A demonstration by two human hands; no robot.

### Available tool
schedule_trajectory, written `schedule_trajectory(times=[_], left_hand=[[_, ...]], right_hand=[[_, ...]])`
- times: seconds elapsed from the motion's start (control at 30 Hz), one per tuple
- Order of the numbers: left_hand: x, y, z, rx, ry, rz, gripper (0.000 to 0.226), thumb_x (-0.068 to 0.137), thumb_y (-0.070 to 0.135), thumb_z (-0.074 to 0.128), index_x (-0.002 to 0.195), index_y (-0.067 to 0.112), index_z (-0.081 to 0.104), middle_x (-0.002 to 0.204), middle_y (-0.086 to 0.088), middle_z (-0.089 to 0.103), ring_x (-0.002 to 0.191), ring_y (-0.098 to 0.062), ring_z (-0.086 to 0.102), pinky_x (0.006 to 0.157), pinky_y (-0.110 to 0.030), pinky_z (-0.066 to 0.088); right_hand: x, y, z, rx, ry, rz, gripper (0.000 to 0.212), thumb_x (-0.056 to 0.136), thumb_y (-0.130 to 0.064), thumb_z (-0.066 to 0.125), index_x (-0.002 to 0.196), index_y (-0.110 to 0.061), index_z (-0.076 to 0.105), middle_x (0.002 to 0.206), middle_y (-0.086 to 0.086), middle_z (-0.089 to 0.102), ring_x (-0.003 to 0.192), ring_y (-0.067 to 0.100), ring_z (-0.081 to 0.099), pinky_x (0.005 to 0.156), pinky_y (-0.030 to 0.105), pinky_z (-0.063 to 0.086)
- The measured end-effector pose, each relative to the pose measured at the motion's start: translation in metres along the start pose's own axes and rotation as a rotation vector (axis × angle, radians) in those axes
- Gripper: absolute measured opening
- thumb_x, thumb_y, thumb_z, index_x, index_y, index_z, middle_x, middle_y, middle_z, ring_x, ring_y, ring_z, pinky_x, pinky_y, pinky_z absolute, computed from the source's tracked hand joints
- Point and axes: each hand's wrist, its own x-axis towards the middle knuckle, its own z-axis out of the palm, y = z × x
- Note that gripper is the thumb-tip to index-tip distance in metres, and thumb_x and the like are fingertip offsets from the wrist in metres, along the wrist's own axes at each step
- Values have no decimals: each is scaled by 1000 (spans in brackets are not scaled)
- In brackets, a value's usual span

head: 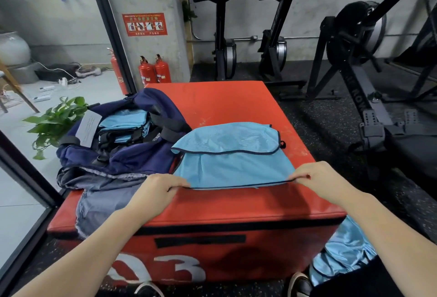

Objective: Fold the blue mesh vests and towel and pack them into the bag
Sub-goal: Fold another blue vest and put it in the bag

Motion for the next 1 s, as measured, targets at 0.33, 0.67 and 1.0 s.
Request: schedule_trajectory(times=[0.33, 0.67, 1.0], left_hand=[[2, 3, 12, 108, -155, 27, 39, 86, 51, 45, 75, 23, 70, 80, 13, 65, 82, -3, 56, 77, -20, 47], [97, 20, 43, 90, -19, 14, 28, 93, 28, 65, 120, 24, 68, 118, 8, 64, 118, -17, 50, 102, -33, 38], [142, 10, 57, 191, -35, 78, 23, 92, 28, 56, 109, 26, 72, 100, 6, 69, 104, -22, 55, 93, -39, 38]], right_hand=[[10, -24, 14, 27, -48, -28, 5, 91, -30, 69, 89, -33, 73, 88, -22, 68, 82, -16, 55, 72, 4, 36], [104, -68, 70, 46, 149, -212, 22, 91, -37, 69, 106, -21, 73, 101, -9, 67, 100, 15, 61, 92, 31, 47], [151, -75, 91, -61, 133, -277, 16, 90, -39, 67, 100, -28, 71, 99, -9, 66, 100, 20, 58, 90, 41, 43]])
